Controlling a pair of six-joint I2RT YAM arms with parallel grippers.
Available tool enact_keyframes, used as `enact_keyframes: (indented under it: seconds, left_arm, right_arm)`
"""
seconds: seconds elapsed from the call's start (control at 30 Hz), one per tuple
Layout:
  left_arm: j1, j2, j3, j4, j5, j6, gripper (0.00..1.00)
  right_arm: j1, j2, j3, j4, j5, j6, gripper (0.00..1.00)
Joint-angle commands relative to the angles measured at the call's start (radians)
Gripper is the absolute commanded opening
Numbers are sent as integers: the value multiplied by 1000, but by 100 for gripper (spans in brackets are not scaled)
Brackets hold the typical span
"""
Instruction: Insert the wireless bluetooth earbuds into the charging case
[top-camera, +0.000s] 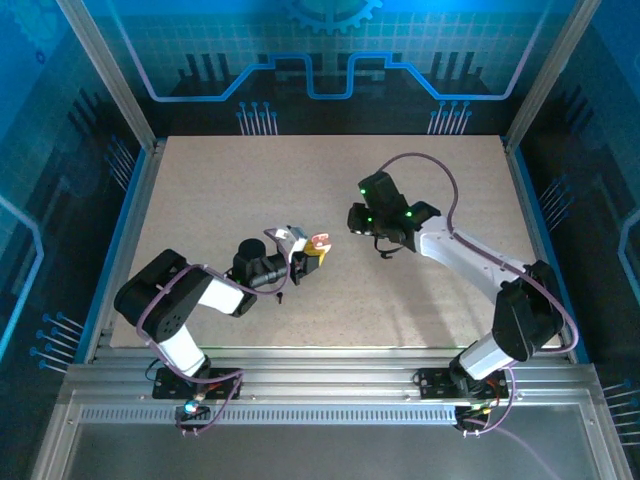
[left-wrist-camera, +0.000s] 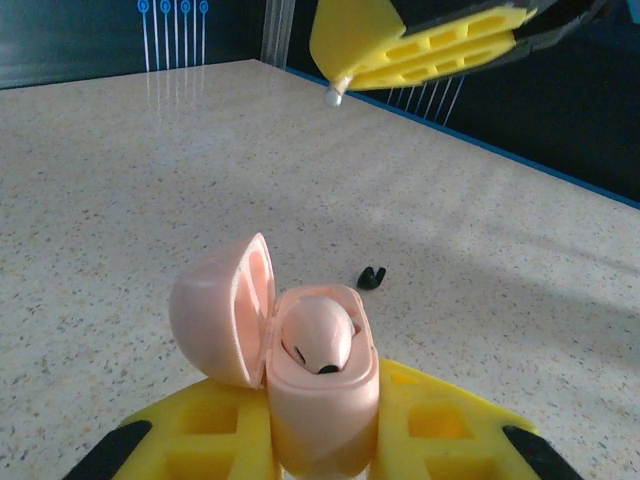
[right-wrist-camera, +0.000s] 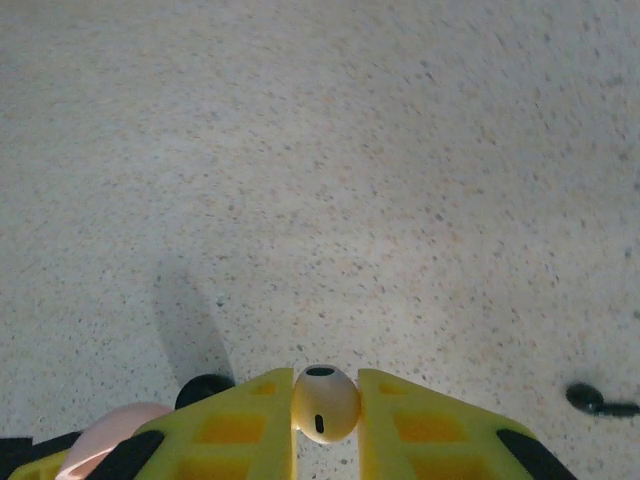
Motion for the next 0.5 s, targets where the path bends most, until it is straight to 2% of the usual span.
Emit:
enact_keyframes:
  seconds: [0.0,0.27,0.47]
  left_arm:
    - [5,17,21,77,48,-28,19]
    - [2,26,25,120,91,-48,19]
    - [2,19,27,161,91,-85,19]
  right_arm:
    - [25,-43,-4,73,45,-187,20]
    - [60,-87,-30,172,17,-481,19]
    - [78,-113,-34,184,-33,-609,19]
